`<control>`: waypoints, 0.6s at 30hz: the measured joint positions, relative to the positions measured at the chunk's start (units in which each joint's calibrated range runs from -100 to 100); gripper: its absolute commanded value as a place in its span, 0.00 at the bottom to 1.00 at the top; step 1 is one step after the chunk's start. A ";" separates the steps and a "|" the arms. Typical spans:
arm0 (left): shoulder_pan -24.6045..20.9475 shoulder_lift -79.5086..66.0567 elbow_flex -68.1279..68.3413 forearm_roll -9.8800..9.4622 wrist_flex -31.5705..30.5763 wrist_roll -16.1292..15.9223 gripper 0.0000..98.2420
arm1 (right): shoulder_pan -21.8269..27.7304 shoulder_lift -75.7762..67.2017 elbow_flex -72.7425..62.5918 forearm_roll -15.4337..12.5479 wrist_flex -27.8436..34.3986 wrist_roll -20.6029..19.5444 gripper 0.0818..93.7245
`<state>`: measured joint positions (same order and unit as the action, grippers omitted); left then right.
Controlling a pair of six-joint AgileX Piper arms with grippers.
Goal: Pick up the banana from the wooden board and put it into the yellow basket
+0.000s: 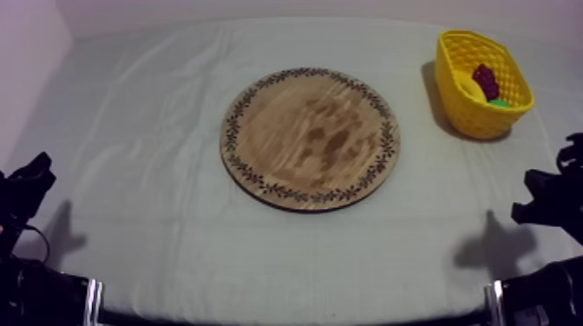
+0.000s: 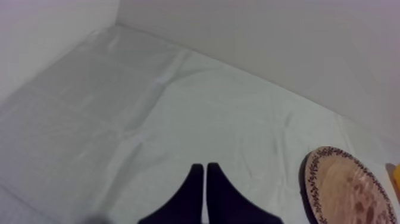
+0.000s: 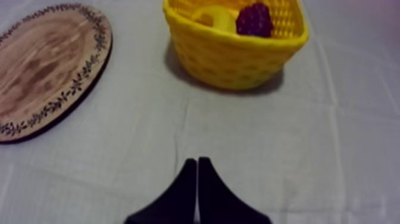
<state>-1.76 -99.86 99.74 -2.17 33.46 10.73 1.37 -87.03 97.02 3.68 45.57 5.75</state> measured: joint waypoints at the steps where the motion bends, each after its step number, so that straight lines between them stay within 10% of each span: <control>1: 0.00 0.00 0.00 0.00 0.00 0.00 0.00 | -0.12 -2.00 0.34 -0.19 -0.18 -0.30 0.01; 12: 0.00 0.00 0.00 0.00 0.00 0.00 0.00 | -1.48 -8.57 2.75 -6.30 -12.39 4.25 0.01; 18: 0.00 0.00 0.00 0.00 0.00 0.00 0.00 | -1.93 -8.61 2.75 -5.07 -8.02 4.70 0.01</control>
<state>-1.76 -99.86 99.74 -2.17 33.46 10.73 -0.56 -95.64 99.77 -1.39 37.55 10.45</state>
